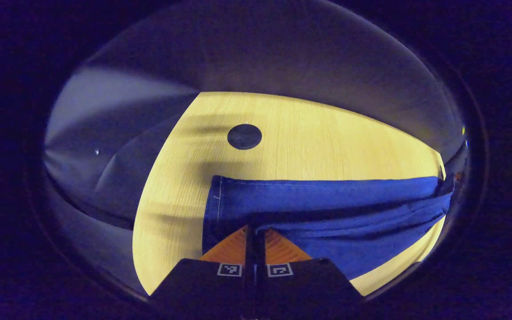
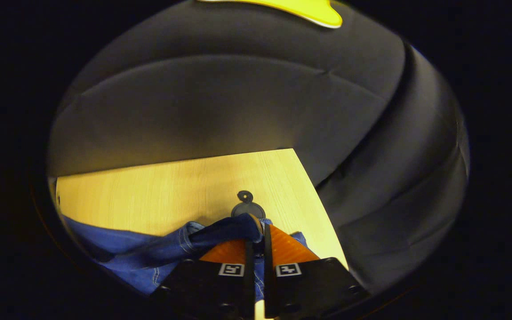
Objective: Grasp the waist and the cuffs of the jeans and fold them to make the two legs overlap; first hold the waist and fold one-third of the jeans toward the cuffs, then hold the cuffs and fold the remaining one-third in the same direction to finish folding.
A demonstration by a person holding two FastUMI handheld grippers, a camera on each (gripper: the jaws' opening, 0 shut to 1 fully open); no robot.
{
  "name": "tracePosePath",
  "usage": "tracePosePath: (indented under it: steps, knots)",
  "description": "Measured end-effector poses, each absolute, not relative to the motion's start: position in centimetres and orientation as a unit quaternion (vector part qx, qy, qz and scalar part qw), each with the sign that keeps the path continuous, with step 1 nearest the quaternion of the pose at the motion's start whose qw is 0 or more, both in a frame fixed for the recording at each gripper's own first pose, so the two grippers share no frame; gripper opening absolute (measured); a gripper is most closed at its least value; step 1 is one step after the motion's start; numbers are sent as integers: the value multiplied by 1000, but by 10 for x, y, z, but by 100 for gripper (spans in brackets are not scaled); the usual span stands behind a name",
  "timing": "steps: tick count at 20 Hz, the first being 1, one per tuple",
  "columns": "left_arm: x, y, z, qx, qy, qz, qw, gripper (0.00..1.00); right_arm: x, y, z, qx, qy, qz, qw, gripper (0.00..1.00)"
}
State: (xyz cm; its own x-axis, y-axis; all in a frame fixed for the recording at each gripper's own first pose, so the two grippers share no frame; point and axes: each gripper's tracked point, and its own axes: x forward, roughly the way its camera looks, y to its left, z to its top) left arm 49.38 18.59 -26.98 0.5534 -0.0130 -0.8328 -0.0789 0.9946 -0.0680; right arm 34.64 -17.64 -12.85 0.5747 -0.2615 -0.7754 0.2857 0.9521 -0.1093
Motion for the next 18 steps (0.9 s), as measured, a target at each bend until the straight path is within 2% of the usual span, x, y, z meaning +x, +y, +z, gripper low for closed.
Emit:
tracePosePath:
  steps: [1, 2, 3, 4, 6, 7, 8, 11, 12, 14, 15, 18]
  knots:
    - [496, 187, -268, -44, 471, 22, 881, 8, 348, -170, -123, -3, 432, -149, 889, 12]
    - [495, 186, -263, -35, 469, 20, 882, 18, 345, -171, -118, -27, 438, -146, 887, 19]
    - [495, 187, -260, -24, 465, 21, 885, 26, 339, -172, -120, -45, 434, -145, 888, 32]
    - [495, 188, -252, -10, 454, 26, 891, 30, 336, -172, -116, -51, 423, -148, 892, 53]
    - [495, 198, -214, 18, 396, 61, 916, 77, 318, -160, -91, -18, 382, -154, 911, 96]
    - [494, 198, -194, 22, 356, 73, 932, 100, 306, -161, -73, 8, 357, -165, 919, 98]
    - [494, 196, -186, 19, 324, 78, 943, 96, 295, -164, -57, 37, 334, -177, 925, 97]
    - [473, 182, -140, 17, 208, 83, 974, 96, 257, -182, -42, 119, 271, -231, 927, 97]
    - [460, 176, -136, 22, 186, 78, 979, 96, 243, -189, -51, 141, 271, -252, 918, 100]
    - [442, 165, -149, 62, 190, 57, 978, 96, 221, -195, -81, 197, 293, -289, 890, 98]
    - [433, 164, -151, 89, 186, 71, 976, 96, 213, -199, -102, 221, 306, -303, 875, 97]
    - [416, 129, -170, 65, 180, 47, 980, 98, 209, -208, -125, 265, 305, -329, 854, 98]
